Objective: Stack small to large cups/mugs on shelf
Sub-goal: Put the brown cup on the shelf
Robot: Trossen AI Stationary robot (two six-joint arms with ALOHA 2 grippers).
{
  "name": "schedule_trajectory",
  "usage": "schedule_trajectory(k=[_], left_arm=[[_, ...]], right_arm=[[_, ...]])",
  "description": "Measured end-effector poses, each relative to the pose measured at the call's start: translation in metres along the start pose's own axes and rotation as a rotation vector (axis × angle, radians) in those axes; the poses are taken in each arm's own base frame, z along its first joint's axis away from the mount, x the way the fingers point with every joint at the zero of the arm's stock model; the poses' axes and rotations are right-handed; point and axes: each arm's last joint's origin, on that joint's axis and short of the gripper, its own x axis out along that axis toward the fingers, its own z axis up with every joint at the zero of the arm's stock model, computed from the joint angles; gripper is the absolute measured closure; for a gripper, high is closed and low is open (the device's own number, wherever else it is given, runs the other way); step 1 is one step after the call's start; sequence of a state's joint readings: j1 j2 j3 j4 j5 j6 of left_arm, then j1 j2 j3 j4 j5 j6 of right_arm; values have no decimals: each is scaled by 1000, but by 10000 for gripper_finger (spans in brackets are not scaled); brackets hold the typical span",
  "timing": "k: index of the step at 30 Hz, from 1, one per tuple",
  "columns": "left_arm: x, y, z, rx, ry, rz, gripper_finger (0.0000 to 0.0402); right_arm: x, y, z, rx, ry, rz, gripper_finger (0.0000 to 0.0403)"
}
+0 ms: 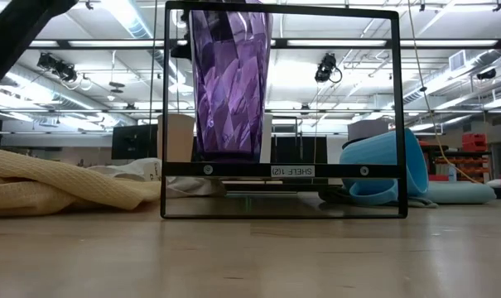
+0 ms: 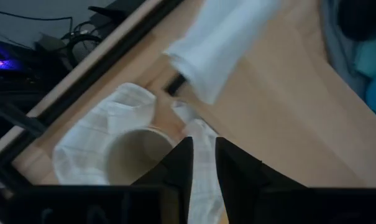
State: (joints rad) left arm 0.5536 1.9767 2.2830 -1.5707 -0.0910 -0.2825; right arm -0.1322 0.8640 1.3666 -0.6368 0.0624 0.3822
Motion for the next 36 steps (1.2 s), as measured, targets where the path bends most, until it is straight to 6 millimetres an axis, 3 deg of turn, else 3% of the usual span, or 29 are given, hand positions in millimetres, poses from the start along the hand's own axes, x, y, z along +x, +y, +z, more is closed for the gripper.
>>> schedule_trajectory(k=[3, 9, 14, 16, 18, 22, 24, 31, 34, 36], left_arm=[[-15, 21, -2, -3, -30, -29, 341], [-91, 41, -36, 70, -262, -25, 354], [-177, 59, -90, -13, -625, -95, 355], [-194, 67, -114, -44, -656, -90, 354], [-199, 73, -137, -85, -586, -66, 355], [-190, 69, -148, -131, -547, -102, 359], [-176, 60, -137, -125, -556, -132, 360], [-58, 41, -120, 39, -165, -24, 347], [-26, 35, -113, 90, -218, -55, 333], [-14, 33, -109, 109, -270, -104, 323]], right_arm=[[-1, 0, 0, -11, 2, 0, 388], [-2, 0, 0, -51, 2, -1, 388], [-2, 0, 0, -101, -3, 1, 388], [-2, 0, 0, -118, -3, 0, 388], [-2, 0, 0, -133, -3, 1, 388], [0, 0, 0, -156, 1, -1, 388], [2, 0, -1, -158, 8, -3, 388], [6, -1, -1, -120, 10, -26, 388], [6, -1, 1, -74, -23, -62, 388], [6, -2, 2, -46, -37, -79, 388]])
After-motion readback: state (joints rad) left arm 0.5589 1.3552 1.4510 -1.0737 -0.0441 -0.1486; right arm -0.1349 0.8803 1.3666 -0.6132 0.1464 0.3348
